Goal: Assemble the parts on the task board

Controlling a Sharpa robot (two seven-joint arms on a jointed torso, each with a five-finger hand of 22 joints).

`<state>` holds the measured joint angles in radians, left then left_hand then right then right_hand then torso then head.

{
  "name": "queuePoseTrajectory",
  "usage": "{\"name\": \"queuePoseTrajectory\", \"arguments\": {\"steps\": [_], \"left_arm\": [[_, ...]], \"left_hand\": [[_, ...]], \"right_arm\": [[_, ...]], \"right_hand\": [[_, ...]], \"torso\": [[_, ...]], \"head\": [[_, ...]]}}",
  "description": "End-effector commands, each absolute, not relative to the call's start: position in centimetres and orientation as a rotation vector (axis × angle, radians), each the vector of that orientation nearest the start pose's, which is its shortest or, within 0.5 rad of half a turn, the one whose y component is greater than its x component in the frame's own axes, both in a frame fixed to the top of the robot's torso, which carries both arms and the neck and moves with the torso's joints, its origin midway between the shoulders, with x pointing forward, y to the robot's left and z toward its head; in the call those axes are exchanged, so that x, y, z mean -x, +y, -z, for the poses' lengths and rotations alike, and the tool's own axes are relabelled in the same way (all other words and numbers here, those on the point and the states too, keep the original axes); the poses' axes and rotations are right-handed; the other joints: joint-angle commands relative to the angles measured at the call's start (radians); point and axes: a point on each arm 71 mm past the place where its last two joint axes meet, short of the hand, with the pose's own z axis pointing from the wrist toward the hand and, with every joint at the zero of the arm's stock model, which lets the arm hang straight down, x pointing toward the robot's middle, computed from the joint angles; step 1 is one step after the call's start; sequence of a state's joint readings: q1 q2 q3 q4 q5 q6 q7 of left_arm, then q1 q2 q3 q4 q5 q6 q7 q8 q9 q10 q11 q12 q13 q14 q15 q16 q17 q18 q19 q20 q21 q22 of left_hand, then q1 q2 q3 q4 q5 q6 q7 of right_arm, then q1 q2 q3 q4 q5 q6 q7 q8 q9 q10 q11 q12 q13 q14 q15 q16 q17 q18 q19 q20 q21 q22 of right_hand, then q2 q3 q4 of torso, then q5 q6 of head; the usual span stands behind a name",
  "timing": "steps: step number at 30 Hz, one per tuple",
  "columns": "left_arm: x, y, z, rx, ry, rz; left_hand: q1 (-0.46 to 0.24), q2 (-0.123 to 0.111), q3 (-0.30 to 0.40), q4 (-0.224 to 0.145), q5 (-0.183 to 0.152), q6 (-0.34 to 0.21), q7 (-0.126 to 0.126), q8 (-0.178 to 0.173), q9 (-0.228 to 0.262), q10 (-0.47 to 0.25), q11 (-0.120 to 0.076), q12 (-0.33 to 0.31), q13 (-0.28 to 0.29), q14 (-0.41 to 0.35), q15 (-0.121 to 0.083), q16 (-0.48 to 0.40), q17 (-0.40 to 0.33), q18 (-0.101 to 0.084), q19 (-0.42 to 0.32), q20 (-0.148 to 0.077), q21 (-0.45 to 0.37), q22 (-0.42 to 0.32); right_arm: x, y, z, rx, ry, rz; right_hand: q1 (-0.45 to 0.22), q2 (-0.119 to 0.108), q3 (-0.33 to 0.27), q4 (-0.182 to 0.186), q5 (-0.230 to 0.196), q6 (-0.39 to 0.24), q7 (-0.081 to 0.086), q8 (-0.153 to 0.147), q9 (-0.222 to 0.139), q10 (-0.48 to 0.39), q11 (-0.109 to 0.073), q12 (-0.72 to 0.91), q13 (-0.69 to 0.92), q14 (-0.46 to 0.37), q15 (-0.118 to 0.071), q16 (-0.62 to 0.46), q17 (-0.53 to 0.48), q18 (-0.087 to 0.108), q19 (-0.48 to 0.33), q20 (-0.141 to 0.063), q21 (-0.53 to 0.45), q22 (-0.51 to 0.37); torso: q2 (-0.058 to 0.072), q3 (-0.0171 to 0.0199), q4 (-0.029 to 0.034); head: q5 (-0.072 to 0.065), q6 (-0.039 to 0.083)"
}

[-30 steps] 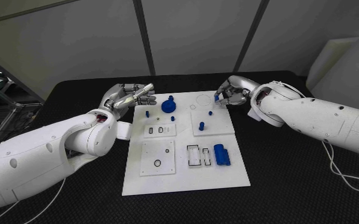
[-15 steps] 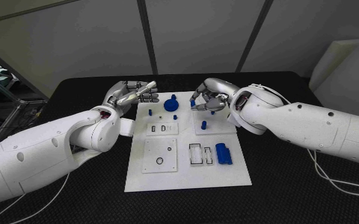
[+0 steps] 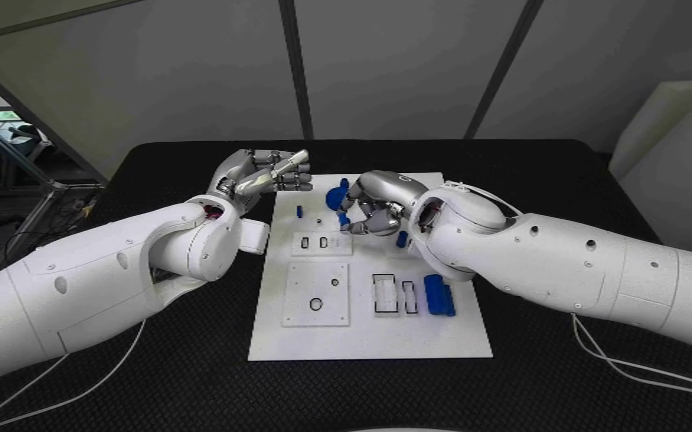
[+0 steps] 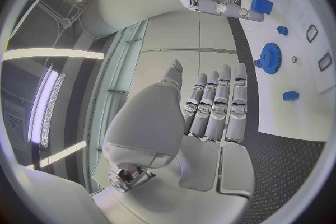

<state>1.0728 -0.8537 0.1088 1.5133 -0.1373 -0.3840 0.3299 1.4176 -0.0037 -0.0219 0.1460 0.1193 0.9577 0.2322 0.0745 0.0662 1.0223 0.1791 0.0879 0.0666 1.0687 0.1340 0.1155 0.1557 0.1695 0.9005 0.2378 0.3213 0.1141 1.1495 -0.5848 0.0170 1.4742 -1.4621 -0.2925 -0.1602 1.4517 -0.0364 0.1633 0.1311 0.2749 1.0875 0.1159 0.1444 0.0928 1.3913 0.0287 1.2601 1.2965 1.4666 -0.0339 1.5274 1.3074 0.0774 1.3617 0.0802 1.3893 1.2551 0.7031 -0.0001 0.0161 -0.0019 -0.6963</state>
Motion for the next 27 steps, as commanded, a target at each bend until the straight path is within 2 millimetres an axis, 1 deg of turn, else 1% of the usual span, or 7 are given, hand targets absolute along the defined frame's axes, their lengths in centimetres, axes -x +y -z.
{"name": "queuePoseTrajectory", "arguments": {"steps": [1,2,5,13,15,20,27], "left_arm": [[-49.1,22.5,18.6,1.106,1.375,1.447],[-49.1,22.6,18.6,1.106,1.374,1.445],[-49.2,22.7,18.7,1.108,1.372,1.44],[-49.3,22.7,18.7,1.108,1.37,1.438],[-49.4,22.7,18.7,1.108,1.371,1.439],[-49.3,22.6,18.7,1.108,1.371,1.44],[-49.3,22.5,18.7,1.107,1.373,1.444]], "left_hand": [[0.003,0.006,-0.001,-0.005,-0.005,-0.002,0.0,-0.005,0.0,-0.005,0.002,-0.007,0.001,-0.004,0.002,-0.004,0.001,0.012,0.001,0.005,-0.005,-0.001],[0.003,0.006,-0.001,-0.005,-0.005,-0.002,0.0,-0.005,0.0,-0.005,0.002,-0.007,0.001,-0.004,0.002,-0.004,0.001,0.012,0.001,0.005,-0.005,-0.001],[0.003,0.006,-0.002,-0.005,-0.005,-0.002,0.0,-0.005,0.0,-0.005,0.002,-0.007,0.001,-0.004,0.002,-0.004,0.001,0.012,0.001,0.005,-0.006,-0.001],[0.003,0.006,-0.002,-0.005,-0.005,-0.002,0.0,-0.005,0.0,-0.005,0.002,-0.007,0.001,-0.004,0.002,-0.004,0.001,0.012,0.001,0.005,-0.006,-0.001],[0.003,0.006,-0.002,-0.005,-0.005,-0.002,0.0,-0.005,0.0,-0.005,0.002,-0.007,0.001,-0.004,0.002,-0.004,0.001,0.012,0.001,0.005,-0.006,-0.001],[0.003,0.006,-0.002,-0.005,-0.005,-0.002,0.0,-0.005,0.0,-0.005,0.002,-0.007,0.001,-0.004,0.002,-0.004,0.001,0.012,0.001,0.005,-0.006,-0.001],[0.003,0.006,-0.002,-0.005,-0.005,-0.002,0.0,-0.005,0.0,-0.005,0.002,-0.007,0.001,-0.004,0.002,-0.004,0.001,0.012,0.001,0.005,-0.006,-0.001]], "right_arm": [[-47.9,-7.9,19.1,0.229,1.662,-0.766],[-47.8,-7.7,19.4,0.234,1.665,-0.762],[-47.7,-7.3,19.8,0.245,1.662,-0.756],[-47.6,-6.4,20.4,0.265,1.658,-0.741],[-47.6,-6.2,20.6,0.27,1.665,-0.733],[-47.6,-6.0,21.0,0.274,1.679,-0.717],[-47.5,-5.6,21.5,0.28,1.696,-0.71]], "right_hand": [[-0.013,-0.003,0.003,0.005,0.005,0.011,-0.005,0.007,0.004,-0.005,0.0,-0.005,0.0,0.084,-0.004,0.0,0.176,-0.008,-0.002,-0.005,0.004,0.001],[-0.014,-0.003,0.003,0.005,0.005,0.011,-0.005,0.007,0.004,-0.005,0.0,-0.005,0.0,0.084,-0.004,0.0,0.176,-0.008,-0.002,-0.005,0.004,0.0],[-0.016,-0.005,0.002,0.006,0.005,0.01,-0.005,0.006,0.004,-0.004,0.0,-0.004,0.001,0.084,-0.004,0.0,0.176,-0.008,-0.002,-0.005,0.004,0.0],[-0.016,-0.006,0.002,0.006,0.005,0.01,-0.005,0.006,0.003,-0.004,0.0,-0.004,0.001,0.084,-0.004,0.0,0.177,-0.008,-0.002,-0.005,0.004,0.0],[-0.018,-0.009,0.002,0.006,0.004,0.01,-0.005,0.005,0.003,-0.004,0.0,-0.004,0.001,0.085,-0.004,0.001,0.179,-0.008,-0.001,-0.005,0.004,0.001],[-0.02,-0.01,0.001,0.006,0.004,0.009,-0.005,0.005,0.003,-0.006,0.0,-0.008,-0.002,0.085,-0.004,0.001,0.178,-0.008,-0.002,-0.005,0.003,0.0],[-0.021,-0.013,0.001,0.007,0.003,0.008,-0.004,0.004,0.002,-0.008,0.0,-0.011,-0.005,0.085,-0.003,0.001,0.179,-0.007,-0.002,-0.005,0.003,-0.001]], "torso": [[0.001,0.0019,-0.0021],[0.002,0.0027,-0.0023],[0.002,0.0022,-0.0012],[0.002,0.0031,-0.0022],[0.002,0.0026,-0.0005],[0.001,0.0027,-0.0014],[0.0,0.0023,-0.0006]], "head": [[0.008,0.001],[0.009,0.0],[0.009,-0.001],[0.017,-0.006],[0.019,-0.008],[0.022,-0.011],[0.025,-0.015]]}}
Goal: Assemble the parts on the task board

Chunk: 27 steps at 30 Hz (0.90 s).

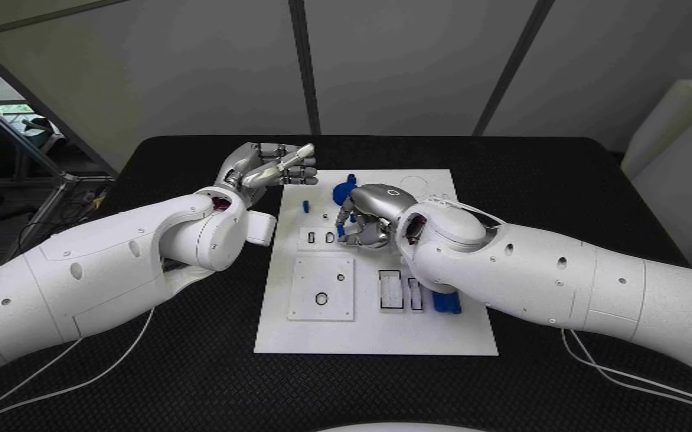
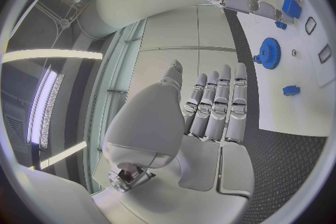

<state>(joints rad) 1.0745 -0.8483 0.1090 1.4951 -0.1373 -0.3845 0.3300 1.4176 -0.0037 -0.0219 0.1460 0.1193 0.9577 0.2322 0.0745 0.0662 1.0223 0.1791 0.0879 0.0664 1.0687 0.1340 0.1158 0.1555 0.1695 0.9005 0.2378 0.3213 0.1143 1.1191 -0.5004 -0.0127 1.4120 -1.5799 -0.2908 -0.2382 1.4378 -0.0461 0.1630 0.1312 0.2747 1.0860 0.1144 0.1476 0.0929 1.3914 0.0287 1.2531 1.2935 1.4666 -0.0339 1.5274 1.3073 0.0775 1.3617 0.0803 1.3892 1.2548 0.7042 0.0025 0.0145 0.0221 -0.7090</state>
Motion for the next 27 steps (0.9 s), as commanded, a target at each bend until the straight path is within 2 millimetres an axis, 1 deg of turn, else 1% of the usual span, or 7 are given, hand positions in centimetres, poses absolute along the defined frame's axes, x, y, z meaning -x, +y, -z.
{"name": "queuePoseTrajectory", "arguments": {"steps": [1,6,16,27], "left_arm": [[-49.31,22.45,18.69,1.107,1.374,1.445],[-49.25,22.38,18.66,1.107,1.376,1.447],[-49.23,22.31,18.64,1.106,1.376,1.449],[-49.19,22.24,18.63,1.106,1.376,1.45]], "left_hand": [[0.003,0.006,-0.002,-0.005,-0.005,-0.002,0.0,-0.005,0.0,-0.005,0.002,-0.007,0.001,-0.004,0.002,-0.004,0.001,0.012,0.001,0.005,-0.006,-0.001],[0.003,0.006,-0.002,-0.005,-0.005,-0.002,0.0,-0.005,0.0,-0.005,0.002,-0.007,0.001,-0.004,0.002,-0.004,0.001,0.012,0.001,0.005,-0.006,-0.001],[0.003,0.006,-0.002,-0.005,-0.005,-0.002,0.0,-0.005,0.0,-0.005,0.002,-0.007,0.001,-0.004,0.002,-0.004,0.001,0.012,0.001,0.005,-0.006,-0.001],[0.003,0.006,-0.002,-0.005,-0.005,-0.002,0.0,-0.005,0.0,-0.005,0.002,-0.007,0.001,-0.004,0.002,-0.004,0.001,0.012,0.001,0.005,-0.006,-0.001]], "right_arm": [[-47.48,-5.61,21.58,0.281,1.7,-0.708],[-47.52,-5.59,21.93,0.284,1.717,-0.698],[-47.44,-5.41,22.29,0.293,1.738,-0.693],[-47.4,-5.37,22.54,0.303,1.758,-0.686]], "right_hand": [[-0.007,-0.003,0.001,0.006,0.003,0.009,-0.003,0.001,0.002,-0.008,0.0,-0.004,-0.002,0.085,-0.003,0.001,0.179,-0.007,-0.002,-0.005,0.003,-0.001],[-0.014,-0.007,0.001,0.01,0.003,0.004,0.0,-0.003,0.0,-0.014,0.002,-0.013,-0.009,0.084,-0.002,0.0,0.176,-0.006,-0.006,-0.004,-0.001,-0.006],[-0.024,-0.016,-0.001,0.013,0.0,-0.004,0.003,-0.009,-0.002,-0.018,0.005,-0.018,-0.012,0.085,0.0,0.001,0.179,-0.006,-0.009,-0.003,-0.003,-0.009],[-0.04,-0.03,-0.004,0.02,-0.009,-0.021,0.011,-0.02,-0.007,-0.027,0.012,-0.03,-0.021,0.085,0.005,0.0,0.178,-0.004,-0.015,0.002,-0.009,-0.017]], "torso": [[-0.001,-0.0004,0.0012],[-0.001,-0.0002,-0.0009],[-0.001,-0.0001,0.0013],[0.0,0.0,0.0001]], "head": [[0.001,-0.003],[0.001,-0.004],[0.003,-0.007],[0.006,-0.009]]}}
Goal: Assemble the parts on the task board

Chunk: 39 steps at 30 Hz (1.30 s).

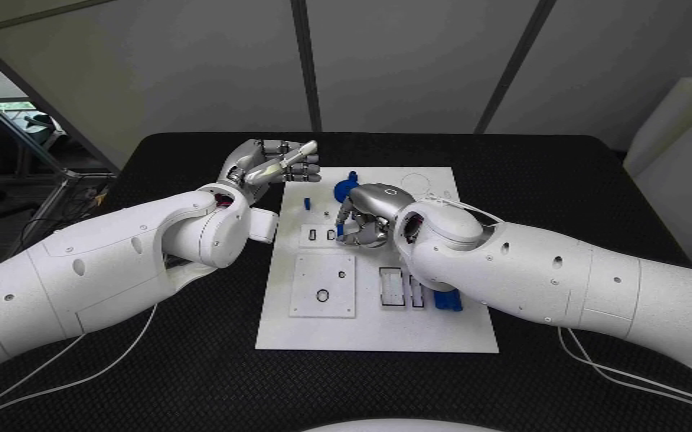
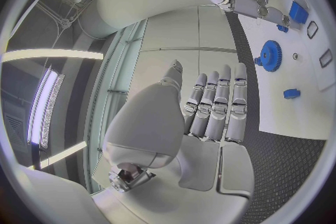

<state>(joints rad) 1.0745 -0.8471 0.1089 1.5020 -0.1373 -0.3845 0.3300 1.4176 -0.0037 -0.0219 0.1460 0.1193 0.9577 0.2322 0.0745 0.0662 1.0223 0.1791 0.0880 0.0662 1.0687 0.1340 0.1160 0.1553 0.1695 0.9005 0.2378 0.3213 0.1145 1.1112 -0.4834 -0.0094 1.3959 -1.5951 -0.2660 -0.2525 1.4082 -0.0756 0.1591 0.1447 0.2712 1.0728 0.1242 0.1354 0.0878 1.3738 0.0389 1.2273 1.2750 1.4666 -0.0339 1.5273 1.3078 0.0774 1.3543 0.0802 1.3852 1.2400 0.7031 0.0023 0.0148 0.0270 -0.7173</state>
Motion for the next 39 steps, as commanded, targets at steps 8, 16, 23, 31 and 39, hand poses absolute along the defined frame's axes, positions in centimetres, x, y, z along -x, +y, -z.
{"name": "queuePoseTrajectory", "arguments": {"steps": [8,16,23,31,39], "left_arm": [[-49.23,22.26,18.65,1.106,1.376,1.449],[-49.26,22.29,18.67,1.107,1.376,1.448],[-49.28,22.3,18.69,1.108,1.376,1.447],[-49.3,22.32,18.72,1.108,1.378,1.447],[-49.33,22.36,18.73,1.108,1.378,1.446]], "left_hand": [[0.003,0.006,-0.002,-0.005,-0.005,-0.002,0.0,-0.005,0.0,-0.005,0.002,-0.007,0.002,-0.004,0.002,-0.004,0.002,0.012,0.001,0.005,-0.006,-0.001],[0.003,0.006,-0.002,-0.005,-0.005,-0.002,0.0,-0.005,0.0,-0.005,0.002,-0.007,0.002,-0.004,0.002,-0.004,0.002,0.012,0.001,0.005,-0.006,-0.001],[0.003,0.006,-0.002,-0.005,-0.005,-0.002,0.0,-0.005,0.0,-0.005,0.002,-0.007,0.002,-0.004,0.002,-0.004,0.002,0.012,0.001,0.005,-0.006,-0.001],[0.003,0.007,-0.003,-0.006,-0.005,-0.002,0.0,-0.005,0.0,-0.005,0.002,-0.007,0.002,-0.004,0.002,-0.005,0.002,0.012,0.0,0.005,-0.006,-0.002],[0.003,0.008,-0.003,-0.006,-0.005,-0.002,0.0,-0.005,0.0,-0.005,0.002,-0.006,0.002,-0.004,0.002,-0.006,0.003,0.012,0.0,0.005,-0.006,-0.002]], "right_arm": [[-47.34,-5.37,22.6,0.307,1.766,-0.684],[-47.39,-5.42,22.53,0.297,1.756,-0.683],[-47.47,-5.49,22.43,0.283,1.74,-0.685],[-47.53,-5.55,22.34,0.269,1.728,-0.685],[-47.54,-5.6,21.85,0.227,1.67,-0.72]], "right_hand": [[-0.016,-0.009,-0.001,0.008,-0.007,-0.023,0.007,-0.017,-0.006,-0.018,0.007,-0.015,-0.009,0.084,0.01,-0.002,0.174,-0.003,-0.013,0.005,-0.01,-0.009],[-0.022,-0.016,-0.001,0.011,-0.006,-0.047,0.017,-0.03,-0.012,-0.031,0.015,-0.029,-0.02,0.081,0.016,-0.006,0.167,-0.001,-0.021,0.011,-0.018,-0.02],[-0.034,-0.027,-0.006,0.019,-0.011,-0.077,0.026,-0.043,-0.016,-0.064,0.024,-0.072,-0.057,0.078,0.025,-0.011,0.158,0.002,-0.03,0.019,-0.026,-0.031],[-0.053,-0.041,-0.022,0.037,-0.045,-0.106,0.032,-0.051,-0.016,-0.09,0.031,-0.098,-0.083,0.073,0.032,-0.021,0.142,0.006,-0.043,0.027,-0.039,-0.049],[-0.065,-0.063,-0.057,0.075,-0.044,-0.168,0.047,-0.062,-0.018,-0.137,0.045,-0.143,-0.133,0.066,0.043,-0.032,0.122,0.011,-0.061,0.037,-0.057,-0.073]], "torso": [[0.0,0.0005,-0.0002],[0.0,0.0006,-0.0008],[0.0,0.0008,-0.0006],[0.0,0.0004,-0.0002],[0.0,0.0006,-0.0003]], "head": [[0.002,-0.003],[0.002,-0.004],[0.003,-0.004],[0.003,-0.004],[0.003,-0.004]]}}
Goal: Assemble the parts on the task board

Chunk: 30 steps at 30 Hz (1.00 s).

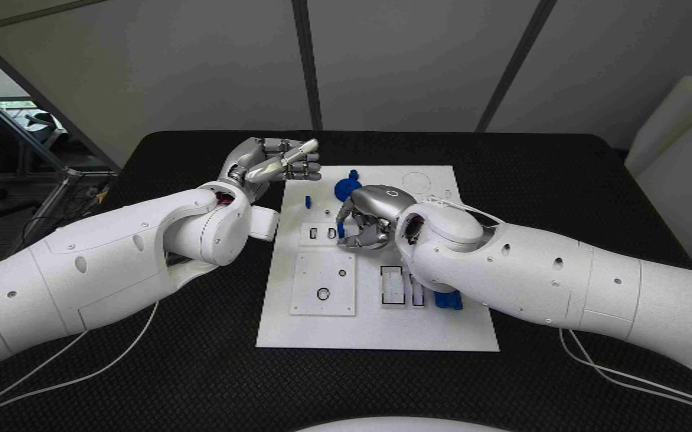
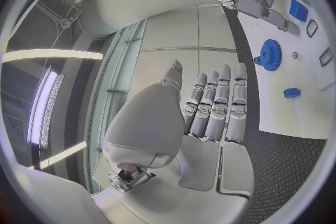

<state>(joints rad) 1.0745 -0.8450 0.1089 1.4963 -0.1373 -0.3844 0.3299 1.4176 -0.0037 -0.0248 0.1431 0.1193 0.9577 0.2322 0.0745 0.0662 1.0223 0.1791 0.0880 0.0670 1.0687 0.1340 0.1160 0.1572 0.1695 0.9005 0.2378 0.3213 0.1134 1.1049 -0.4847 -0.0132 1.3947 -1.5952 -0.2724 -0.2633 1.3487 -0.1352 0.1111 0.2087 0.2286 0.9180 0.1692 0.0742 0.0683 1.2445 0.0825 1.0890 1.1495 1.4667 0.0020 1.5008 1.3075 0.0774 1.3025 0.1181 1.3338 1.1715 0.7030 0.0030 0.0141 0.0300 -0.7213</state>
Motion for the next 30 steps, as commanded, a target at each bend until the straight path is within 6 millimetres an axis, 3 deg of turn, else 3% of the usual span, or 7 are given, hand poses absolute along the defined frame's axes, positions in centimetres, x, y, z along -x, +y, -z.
{"name": "queuePoseTrajectory", "arguments": {"steps": [1,11,19,22,24,27,30], "left_arm": [[-49.3,22.4,18.7,1.108,1.378,1.447],[-49.4,22.5,18.9,1.108,1.386,1.451],[-49.5,22.8,19.1,1.016,1.48,1.44],[-49.4,22.9,19.3,0.989,1.531,1.406],[-49.3,23.0,19.5,0.96,1.587,1.368],[-49.2,23.1,19.8,0.914,1.683,1.298],[-49.1,23.2,20.2,0.859,1.8,1.208]], "left_hand": [[0.003,0.008,-0.001,-0.004,-0.005,-0.002,0.0,-0.005,0.0,-0.005,0.002,-0.006,0.001,-0.004,0.002,-0.006,0.001,0.012,0.0,0.005,-0.006,-0.001],[0.009,0.022,-0.007,-0.015,-0.005,0.01,-0.019,-0.002,0.0,0.016,-0.015,0.002,0.003,0.056,-0.021,0.018,0.024,0.015,0.089,-0.019,0.045,0.021],[0.001,0.048,-0.019,0.007,-0.005,0.108,-0.075,0.025,0.006,0.213,-0.095,0.058,0.037,0.349,-0.117,0.165,0.155,0.015,0.336,-0.117,0.225,0.108],[-0.005,0.038,-0.03,0.021,-0.005,0.13,-0.091,0.028,0.009,0.28,-0.117,0.086,0.063,0.419,-0.141,0.259,0.236,0.013,0.371,-0.141,0.291,0.149],[-0.016,0.035,-0.044,0.039,0.002,0.138,-0.112,0.034,0.017,0.308,-0.135,0.138,0.116,0.418,-0.17,0.593,0.526,-0.012,0.409,-0.157,0.455,0.312],[-0.038,0.027,-0.068,0.061,-0.002,0.118,-0.109,0.05,0.03,0.288,-0.135,0.25,0.22,0.411,-0.157,0.977,0.887,-0.021,0.397,-0.173,0.617,0.5],[-0.062,0.029,-0.085,0.084,-0.005,0.108,-0.121,0.09,0.053,0.274,-0.14,0.412,0.35,0.433,-0.166,1.205,1.118,-0.047,0.429,-0.17,0.781,0.706]], "right_arm": [[-47.5,-5.6,21.8,0.222,1.66,-0.727],[-46.9,-6.1,20.4,0.193,1.51,-0.9],[-45.5,-9.1,18.6,0.187,1.412,-1.123],[-46.0,-10.8,17.7,0.115,1.463,-1.168],[-46.6,-12.2,17.0,0.043,1.502,-1.187],[-47.5,-14.2,16.2,-0.053,1.544,-1.204],[-48.6,-16.3,15.4,-0.157,1.567,-1.223]], "right_hand": [[-0.002,-0.006,-0.016,0.017,0.0,-0.02,0.004,0.0,0.001,-0.011,0.004,-0.006,-0.01,0.065,0.009,-0.007,0.12,0.012,-0.012,0.001,-0.009,-0.009],[0.04,-0.008,-0.049,0.055,0.016,-0.063,0.014,0.009,0.002,-0.019,0.012,0.006,-0.018,0.055,0.016,-0.024,0.09,0.019,-0.034,0.008,-0.033,-0.042],[0.089,0.034,-0.046,0.03,0.04,0.032,-0.014,0.06,0.018,-0.009,-0.013,0.027,-0.014,0.052,-0.002,-0.033,0.079,0.026,-0.052,-0.005,-0.053,-0.068],[0.114,0.053,-0.032,0.019,0.033,0.06,-0.024,0.065,0.017,-0.153,-0.023,-0.2,-0.22,0.003,-0.013,-0.135,-0.069,0.056,-0.154,-0.015,-0.159,-0.216],[0.127,0.054,-0.022,0.017,0.014,0.073,-0.03,0.061,0.012,-0.173,-0.026,-0.359,-0.369,-0.033,-0.018,-0.238,-0.188,0.078,-0.24,-0.021,-0.27,-0.35],[0.143,0.051,-0.006,0.017,0.0,0.089,-0.027,0.05,0.004,-0.146,-0.028,-0.504,-0.507,-0.118,-0.016,-0.483,-0.446,0.107,-0.347,-0.021,-0.44,-0.537],[0.157,0.046,0.015,0.026,-0.005,0.1,-0.019,0.038,0.001,-0.139,-0.014,-0.66,-0.647,-0.23,-0.001,-0.793,-0.695,0.102,-0.389,-0.006,-0.546,-0.602]], "torso": [[0.0,0.0,0.0004],[-0.003,0.0018,-0.0004],[-0.01,0.002,-0.0043],[-0.015,0.0048,-0.009],[-0.017,0.0058,-0.0114],[-0.022,0.0074,-0.0152],[-0.027,0.0094,-0.0179]], "head": [[0.0,0.0],[0.004,0.004],[0.014,0.004],[0.021,0.003],[0.022,0.002],[0.025,0.004],[0.03,0.002]]}}
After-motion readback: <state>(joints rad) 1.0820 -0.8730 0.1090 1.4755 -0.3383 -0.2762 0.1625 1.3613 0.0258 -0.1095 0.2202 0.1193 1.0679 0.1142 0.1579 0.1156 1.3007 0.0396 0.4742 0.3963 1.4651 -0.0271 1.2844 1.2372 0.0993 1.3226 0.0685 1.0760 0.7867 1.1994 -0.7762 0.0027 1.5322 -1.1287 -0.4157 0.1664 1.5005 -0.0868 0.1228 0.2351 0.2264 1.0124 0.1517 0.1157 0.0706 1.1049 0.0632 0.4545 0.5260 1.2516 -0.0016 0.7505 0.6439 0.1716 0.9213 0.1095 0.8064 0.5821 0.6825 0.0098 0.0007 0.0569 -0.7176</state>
